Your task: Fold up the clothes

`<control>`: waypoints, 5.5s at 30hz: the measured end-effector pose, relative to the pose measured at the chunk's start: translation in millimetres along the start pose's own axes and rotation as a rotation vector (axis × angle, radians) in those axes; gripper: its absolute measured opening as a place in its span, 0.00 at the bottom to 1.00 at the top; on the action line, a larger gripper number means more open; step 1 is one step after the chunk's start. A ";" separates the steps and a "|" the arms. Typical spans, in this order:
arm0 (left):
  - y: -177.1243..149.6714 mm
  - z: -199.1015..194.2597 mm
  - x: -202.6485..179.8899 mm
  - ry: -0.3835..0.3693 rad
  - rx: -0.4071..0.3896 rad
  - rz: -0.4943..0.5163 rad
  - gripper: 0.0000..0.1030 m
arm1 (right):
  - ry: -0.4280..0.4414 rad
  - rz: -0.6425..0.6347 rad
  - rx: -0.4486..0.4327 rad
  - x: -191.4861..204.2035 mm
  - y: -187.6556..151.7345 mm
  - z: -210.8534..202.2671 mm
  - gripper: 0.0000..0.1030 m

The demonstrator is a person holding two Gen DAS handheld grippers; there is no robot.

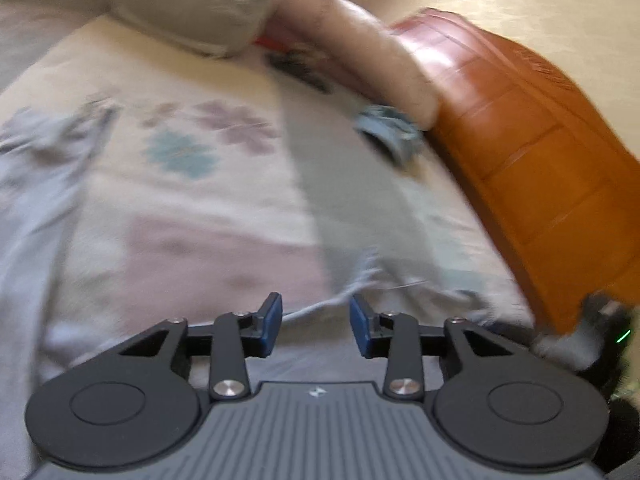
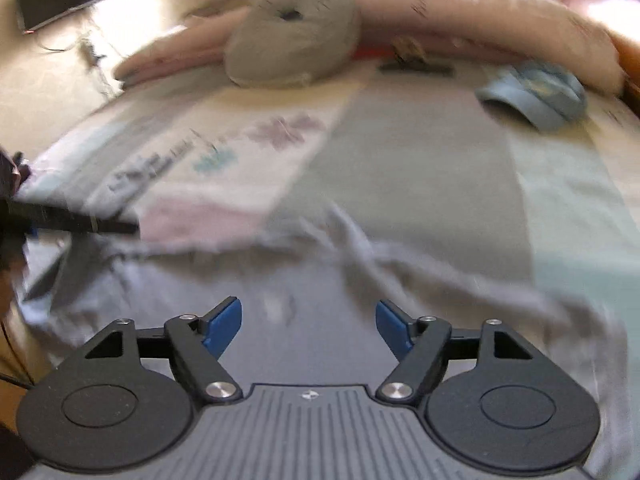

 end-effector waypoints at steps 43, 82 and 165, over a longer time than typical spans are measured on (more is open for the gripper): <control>-34.5 88.9 -125.5 -0.034 0.231 0.264 0.61 | -0.163 0.227 -0.125 -84.8 -51.2 -50.3 1.00; -70.6 -32.2 -11.9 0.151 0.202 0.173 0.71 | -0.203 -0.035 0.113 35.2 -40.2 11.3 1.00; -19.2 -187.7 120.4 0.607 0.136 0.400 0.83 | 0.625 0.612 0.312 182.2 69.3 239.2 1.00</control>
Point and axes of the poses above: each gripper's, at about its wrist camera, not at the fingertips, and z roughly the way its jaws point, x to its left, y to its top, the point moved 3 cm from there along z, roughly the way its jaws point, and after that the axes turned 12 degrees about -x, right-handed, at the moved point
